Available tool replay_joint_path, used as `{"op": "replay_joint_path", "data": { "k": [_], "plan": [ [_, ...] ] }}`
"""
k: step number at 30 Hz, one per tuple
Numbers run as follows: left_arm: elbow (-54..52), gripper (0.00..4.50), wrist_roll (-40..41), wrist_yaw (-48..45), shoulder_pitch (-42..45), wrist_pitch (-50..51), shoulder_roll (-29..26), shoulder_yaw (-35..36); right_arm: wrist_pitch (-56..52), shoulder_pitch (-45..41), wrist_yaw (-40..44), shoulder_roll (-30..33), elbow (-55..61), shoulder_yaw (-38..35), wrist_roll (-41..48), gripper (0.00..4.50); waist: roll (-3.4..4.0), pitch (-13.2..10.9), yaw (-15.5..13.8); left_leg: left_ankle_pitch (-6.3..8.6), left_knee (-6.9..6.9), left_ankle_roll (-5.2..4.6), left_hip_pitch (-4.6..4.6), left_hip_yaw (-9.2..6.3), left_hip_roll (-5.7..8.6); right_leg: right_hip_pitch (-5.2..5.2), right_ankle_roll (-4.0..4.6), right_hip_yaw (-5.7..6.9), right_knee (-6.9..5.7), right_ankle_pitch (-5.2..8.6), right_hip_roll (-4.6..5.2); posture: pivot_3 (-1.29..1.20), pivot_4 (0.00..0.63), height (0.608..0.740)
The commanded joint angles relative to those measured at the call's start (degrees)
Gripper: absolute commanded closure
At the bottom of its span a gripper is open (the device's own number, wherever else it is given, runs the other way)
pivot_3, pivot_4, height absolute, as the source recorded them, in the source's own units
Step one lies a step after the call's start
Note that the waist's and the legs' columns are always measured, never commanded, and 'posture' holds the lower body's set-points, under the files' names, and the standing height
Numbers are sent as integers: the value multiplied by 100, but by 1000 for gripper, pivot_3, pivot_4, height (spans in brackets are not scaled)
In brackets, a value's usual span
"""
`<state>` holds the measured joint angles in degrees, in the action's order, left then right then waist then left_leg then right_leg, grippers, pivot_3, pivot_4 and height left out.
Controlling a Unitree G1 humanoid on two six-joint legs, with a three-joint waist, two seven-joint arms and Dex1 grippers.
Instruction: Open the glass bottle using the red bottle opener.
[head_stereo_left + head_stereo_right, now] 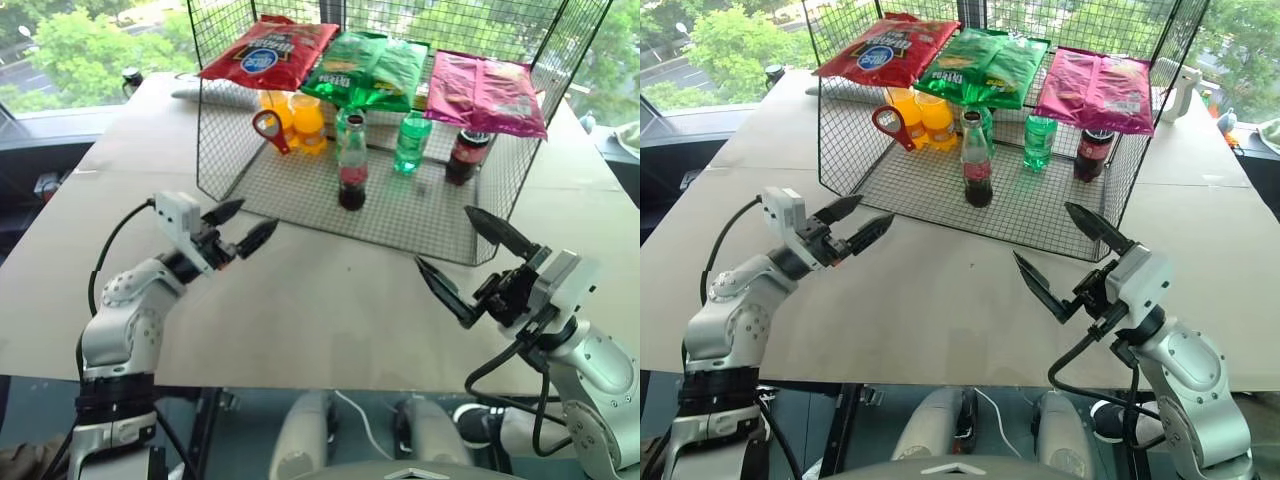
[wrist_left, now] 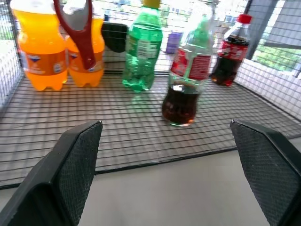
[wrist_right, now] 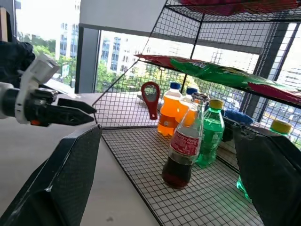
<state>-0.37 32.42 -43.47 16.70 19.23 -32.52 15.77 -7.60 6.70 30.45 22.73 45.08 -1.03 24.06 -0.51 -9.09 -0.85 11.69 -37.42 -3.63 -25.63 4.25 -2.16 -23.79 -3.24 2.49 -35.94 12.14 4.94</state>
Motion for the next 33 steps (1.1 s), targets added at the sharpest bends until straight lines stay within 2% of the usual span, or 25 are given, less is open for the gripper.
{"op": "replay_joint_path", "data": {
  "k": [1, 14, 22, 27, 33],
  "plan": [
    [326, 0, -202, -37, 466, -250, -170, 58, -171, -109, -127, 35, 447, 7, 252, 14, 0, 0, 6, 0, 0, 0, 0, 0, 0, 0, 0, 0, 0, 0, 0, 0, 150, 740],
    [2968, 0, -1303, -373, 2805, -1066, -328, -556, -338, 97, -398, 22, 748, 22, 310, 14, -11, 0, 11, -2, -4, -1, -2, 5, 6, 2, -4, 2, -2, -2, -6, 0, 150, 740],
    [4690, 0, -1896, -591, 3892, -1721, -359, -805, -248, 296, -481, 9, 750, 28, 118, 14, -15, -2, 8, -1, -5, -1, -4, 18, 7, 2, -21, 2, -1, -10, -15, 0, 150, 740],
    [5676, 0, -2264, -550, 4481, -2232, -325, -924, -183, 413, -531, -15, 763, 66, -38, 14, -20, -3, 3, -1, -7, -1, -7, 22, 8, 2, -22, 4, -1, -10, -15, 0, 150, 740],
    [6159, 0, -2406, -596, 4738, -2526, -296, -909, -122, 646, -577, -75, 864, 132, -205, 14, -23, -4, 11, -1, -7, -2, -8, 30, 6, 1, -23, 3, -2, -12, -15, 0, 150, 740]
  ]
}}
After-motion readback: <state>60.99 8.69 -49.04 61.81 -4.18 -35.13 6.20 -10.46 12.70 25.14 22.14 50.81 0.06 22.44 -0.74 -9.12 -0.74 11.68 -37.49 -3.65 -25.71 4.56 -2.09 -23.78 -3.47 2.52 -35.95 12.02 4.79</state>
